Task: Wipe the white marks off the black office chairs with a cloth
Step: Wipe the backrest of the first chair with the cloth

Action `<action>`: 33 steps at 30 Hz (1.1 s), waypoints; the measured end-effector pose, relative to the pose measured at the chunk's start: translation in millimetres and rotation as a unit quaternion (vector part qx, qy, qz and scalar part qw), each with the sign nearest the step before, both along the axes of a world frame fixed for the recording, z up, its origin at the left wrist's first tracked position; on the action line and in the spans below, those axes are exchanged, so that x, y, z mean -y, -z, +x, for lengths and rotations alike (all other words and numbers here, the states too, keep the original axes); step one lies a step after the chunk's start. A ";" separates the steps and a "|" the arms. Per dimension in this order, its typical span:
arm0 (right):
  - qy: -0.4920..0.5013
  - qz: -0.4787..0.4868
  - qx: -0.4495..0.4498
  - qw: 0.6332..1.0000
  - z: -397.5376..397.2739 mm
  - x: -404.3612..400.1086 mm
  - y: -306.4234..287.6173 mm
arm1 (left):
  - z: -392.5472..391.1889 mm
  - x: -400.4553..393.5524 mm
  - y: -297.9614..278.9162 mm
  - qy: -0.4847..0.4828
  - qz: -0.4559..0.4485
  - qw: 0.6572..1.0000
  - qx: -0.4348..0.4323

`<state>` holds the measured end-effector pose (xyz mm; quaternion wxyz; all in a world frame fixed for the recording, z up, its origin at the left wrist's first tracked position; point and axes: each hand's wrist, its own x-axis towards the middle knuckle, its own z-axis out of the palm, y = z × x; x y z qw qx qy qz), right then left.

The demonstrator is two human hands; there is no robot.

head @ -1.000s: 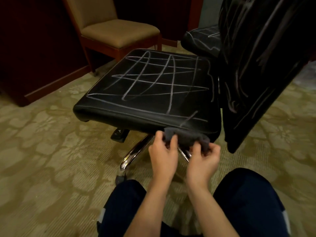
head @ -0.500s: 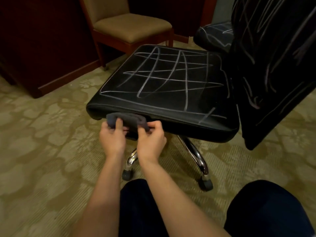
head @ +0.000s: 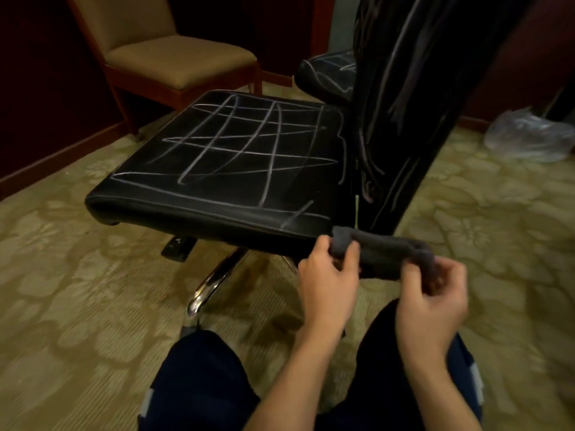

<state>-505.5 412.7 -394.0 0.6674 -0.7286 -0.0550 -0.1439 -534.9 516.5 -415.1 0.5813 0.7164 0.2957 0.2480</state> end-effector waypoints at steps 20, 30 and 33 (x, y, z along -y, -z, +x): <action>-0.207 0.133 -0.124 0.961 -18.5 -32.4 22.1 | -62.8 9.9 0.7 -0.101 0.002 0.989 0.104; -0.250 0.066 -0.105 0.960 -67.3 -63.9 16.4 | -108.6 -19.9 -8.3 -0.177 0.041 0.974 0.132; -0.235 0.090 -0.035 0.967 -66.6 -79.4 -15.0 | -108.5 -35.5 -38.5 -0.172 0.077 0.967 0.170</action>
